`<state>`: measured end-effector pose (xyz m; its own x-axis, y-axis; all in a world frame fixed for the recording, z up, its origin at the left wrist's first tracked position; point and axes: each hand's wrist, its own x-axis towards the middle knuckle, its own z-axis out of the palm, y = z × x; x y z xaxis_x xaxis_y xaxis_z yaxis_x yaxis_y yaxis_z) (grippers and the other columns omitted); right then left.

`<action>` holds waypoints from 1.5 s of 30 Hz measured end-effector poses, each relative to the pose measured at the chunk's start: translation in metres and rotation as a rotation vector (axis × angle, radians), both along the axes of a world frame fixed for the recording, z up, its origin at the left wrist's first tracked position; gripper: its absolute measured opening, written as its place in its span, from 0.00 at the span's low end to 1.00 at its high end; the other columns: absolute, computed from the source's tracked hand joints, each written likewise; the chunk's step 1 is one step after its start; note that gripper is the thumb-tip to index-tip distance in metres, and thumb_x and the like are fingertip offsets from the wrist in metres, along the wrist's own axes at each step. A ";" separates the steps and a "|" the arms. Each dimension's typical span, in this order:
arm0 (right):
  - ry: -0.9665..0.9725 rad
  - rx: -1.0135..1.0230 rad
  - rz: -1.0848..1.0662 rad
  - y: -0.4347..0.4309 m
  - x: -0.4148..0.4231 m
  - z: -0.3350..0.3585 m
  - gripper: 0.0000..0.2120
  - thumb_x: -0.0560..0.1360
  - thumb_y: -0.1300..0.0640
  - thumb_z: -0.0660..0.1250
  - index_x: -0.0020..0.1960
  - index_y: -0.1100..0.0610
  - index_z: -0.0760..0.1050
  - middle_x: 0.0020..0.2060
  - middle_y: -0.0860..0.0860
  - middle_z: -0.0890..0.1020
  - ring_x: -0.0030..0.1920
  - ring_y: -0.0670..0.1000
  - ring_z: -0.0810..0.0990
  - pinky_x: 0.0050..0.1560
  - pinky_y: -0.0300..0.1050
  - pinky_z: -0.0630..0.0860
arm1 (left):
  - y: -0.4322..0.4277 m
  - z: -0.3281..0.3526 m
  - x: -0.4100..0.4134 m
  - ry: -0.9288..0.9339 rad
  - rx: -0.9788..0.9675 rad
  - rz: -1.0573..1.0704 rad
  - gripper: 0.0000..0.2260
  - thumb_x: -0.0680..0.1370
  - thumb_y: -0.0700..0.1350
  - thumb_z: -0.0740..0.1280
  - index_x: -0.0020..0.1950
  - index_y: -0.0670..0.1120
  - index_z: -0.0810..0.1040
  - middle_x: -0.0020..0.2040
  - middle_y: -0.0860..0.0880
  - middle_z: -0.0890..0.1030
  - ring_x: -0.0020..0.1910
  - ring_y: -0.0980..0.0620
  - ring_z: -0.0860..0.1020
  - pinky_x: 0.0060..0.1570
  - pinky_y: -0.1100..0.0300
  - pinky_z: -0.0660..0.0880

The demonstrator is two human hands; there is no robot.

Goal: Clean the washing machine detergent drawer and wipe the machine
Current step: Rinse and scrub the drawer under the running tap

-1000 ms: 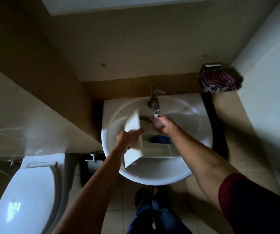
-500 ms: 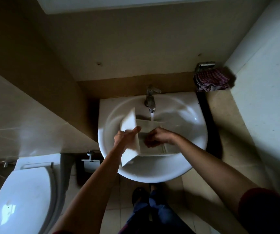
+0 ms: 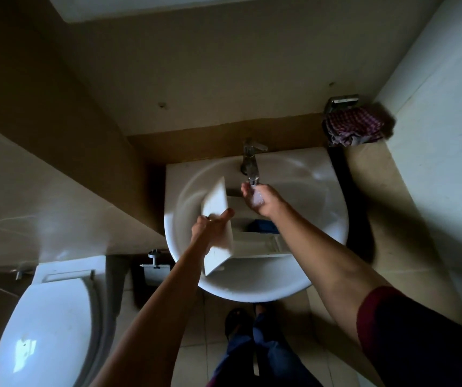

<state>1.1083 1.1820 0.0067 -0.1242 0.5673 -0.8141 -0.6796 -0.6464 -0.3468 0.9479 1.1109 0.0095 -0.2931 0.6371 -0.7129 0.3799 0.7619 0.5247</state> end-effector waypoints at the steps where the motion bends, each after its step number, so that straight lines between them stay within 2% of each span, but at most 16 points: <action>1: -0.176 0.079 0.160 -0.006 -0.006 -0.001 0.10 0.80 0.64 0.56 0.45 0.64 0.74 0.33 0.57 0.81 0.28 0.50 0.82 0.28 0.38 0.77 | 0.000 0.000 0.000 0.002 -0.002 -0.002 0.50 0.52 0.77 0.65 0.62 0.43 0.76 0.58 0.42 0.80 0.53 0.44 0.80 0.49 0.56 0.76; 4: -0.913 0.556 0.762 -0.036 -0.014 -0.018 0.10 0.77 0.63 0.62 0.55 0.66 0.77 0.48 0.56 0.80 0.49 0.52 0.79 0.50 0.45 0.74 | 0.001 0.000 0.002 0.011 0.008 -0.015 0.49 0.54 0.78 0.65 0.62 0.43 0.76 0.57 0.42 0.80 0.52 0.44 0.80 0.44 0.58 0.74; 7: -0.977 0.943 1.157 -0.058 -0.011 -0.029 0.13 0.79 0.55 0.63 0.60 0.59 0.78 0.57 0.57 0.80 0.57 0.54 0.78 0.60 0.50 0.73 | 0.002 0.002 0.003 0.011 0.000 -0.003 0.44 0.59 0.74 0.68 0.64 0.43 0.74 0.58 0.42 0.78 0.51 0.44 0.79 0.42 0.60 0.73; 11: -1.227 0.715 1.462 -0.056 0.018 -0.021 0.19 0.81 0.43 0.54 0.65 0.49 0.73 0.63 0.53 0.77 0.62 0.56 0.75 0.61 0.50 0.71 | 0.001 0.007 0.001 0.048 0.005 -0.067 0.47 0.58 0.77 0.65 0.63 0.42 0.75 0.56 0.41 0.80 0.48 0.44 0.80 0.35 0.64 0.71; 14: -1.276 0.454 1.589 -0.052 0.032 -0.020 0.25 0.81 0.40 0.47 0.66 0.54 0.72 0.64 0.57 0.75 0.61 0.59 0.74 0.62 0.52 0.70 | 0.002 0.007 -0.002 0.103 0.027 -0.151 0.52 0.54 0.81 0.59 0.61 0.41 0.76 0.54 0.39 0.80 0.45 0.43 0.81 0.29 0.64 0.68; 16: -1.270 0.427 1.629 -0.046 0.024 -0.018 0.25 0.81 0.42 0.47 0.66 0.56 0.71 0.64 0.57 0.75 0.61 0.59 0.75 0.60 0.52 0.70 | 0.002 0.007 -0.004 0.115 0.044 -0.164 0.52 0.54 0.80 0.61 0.60 0.40 0.76 0.54 0.39 0.80 0.44 0.43 0.81 0.28 0.66 0.70; 18: -1.237 0.465 1.614 -0.042 0.007 -0.014 0.20 0.81 0.46 0.51 0.63 0.55 0.73 0.63 0.56 0.76 0.59 0.57 0.76 0.57 0.49 0.70 | 0.003 0.007 -0.005 0.127 0.056 -0.207 0.47 0.60 0.78 0.63 0.60 0.39 0.75 0.54 0.38 0.79 0.41 0.44 0.80 0.23 0.68 0.69; 22: -1.091 0.528 1.396 -0.043 -0.008 -0.001 0.17 0.81 0.49 0.56 0.58 0.58 0.77 0.60 0.55 0.78 0.56 0.53 0.76 0.55 0.44 0.69 | 0.008 0.008 -0.005 0.117 0.025 -0.306 0.38 0.69 0.73 0.61 0.59 0.40 0.74 0.51 0.38 0.79 0.47 0.39 0.80 0.43 0.52 0.77; 25: -1.163 0.394 1.302 -0.039 0.006 -0.008 0.20 0.80 0.46 0.57 0.63 0.58 0.76 0.62 0.57 0.77 0.60 0.57 0.76 0.56 0.45 0.70 | 0.010 0.017 -0.001 0.154 -0.010 -0.357 0.32 0.71 0.71 0.62 0.45 0.40 0.77 0.34 0.43 0.79 0.25 0.51 0.79 0.25 0.66 0.73; 27: -1.168 0.317 1.240 -0.033 0.020 -0.016 0.18 0.79 0.49 0.60 0.58 0.61 0.78 0.55 0.61 0.80 0.53 0.58 0.79 0.50 0.45 0.72 | 0.010 0.019 0.005 0.158 -0.020 -0.365 0.29 0.72 0.70 0.61 0.36 0.43 0.75 0.27 0.46 0.77 0.20 0.54 0.76 0.22 0.68 0.70; 29: -1.014 0.277 1.023 -0.027 0.026 -0.017 0.13 0.77 0.58 0.64 0.54 0.66 0.79 0.43 0.61 0.82 0.40 0.56 0.82 0.42 0.46 0.76 | 0.010 0.018 0.010 0.101 -0.027 -0.336 0.27 0.73 0.68 0.62 0.33 0.44 0.75 0.32 0.41 0.80 0.29 0.47 0.80 0.36 0.61 0.78; 31: -0.803 0.201 0.718 -0.020 0.027 -0.015 0.10 0.76 0.64 0.63 0.53 0.69 0.79 0.40 0.63 0.82 0.34 0.54 0.81 0.43 0.49 0.80 | 0.008 0.016 0.012 0.023 -0.007 -0.305 0.23 0.75 0.63 0.65 0.31 0.46 0.75 0.37 0.38 0.79 0.37 0.41 0.80 0.48 0.52 0.81; 33: -0.595 0.107 0.464 -0.016 0.025 -0.016 0.08 0.76 0.66 0.63 0.50 0.68 0.79 0.42 0.63 0.83 0.38 0.56 0.83 0.49 0.52 0.81 | 0.007 0.011 0.012 -0.015 0.006 -0.277 0.23 0.75 0.61 0.66 0.29 0.46 0.75 0.38 0.37 0.79 0.39 0.40 0.80 0.50 0.48 0.80; 37: -0.232 0.001 0.145 -0.006 0.017 -0.007 0.11 0.79 0.67 0.56 0.42 0.64 0.75 0.26 0.56 0.82 0.26 0.50 0.82 0.30 0.41 0.80 | 0.006 0.007 0.011 -0.030 0.006 -0.238 0.24 0.72 0.65 0.67 0.33 0.43 0.78 0.39 0.36 0.81 0.39 0.40 0.82 0.46 0.48 0.81; 41: -0.192 0.064 0.132 -0.004 0.009 -0.004 0.09 0.79 0.69 0.55 0.49 0.65 0.74 0.37 0.58 0.82 0.38 0.53 0.82 0.41 0.43 0.81 | 0.005 0.012 0.012 -0.054 0.006 -0.253 0.24 0.73 0.65 0.66 0.35 0.43 0.78 0.40 0.35 0.81 0.44 0.37 0.83 0.48 0.48 0.81; 45: -0.611 0.432 0.595 -0.033 -0.001 -0.017 0.17 0.78 0.67 0.60 0.67 0.62 0.71 0.58 0.57 0.78 0.57 0.54 0.76 0.58 0.47 0.72 | 0.004 0.012 0.012 -0.049 0.020 -0.245 0.27 0.74 0.65 0.65 0.37 0.39 0.78 0.43 0.33 0.82 0.42 0.38 0.83 0.46 0.52 0.80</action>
<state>1.1071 1.1495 -0.0104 -0.1119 0.8147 -0.5690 0.0965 -0.5610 -0.8222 0.9600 1.1148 0.0215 -0.0935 0.6988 -0.7092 0.5254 0.6397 0.5610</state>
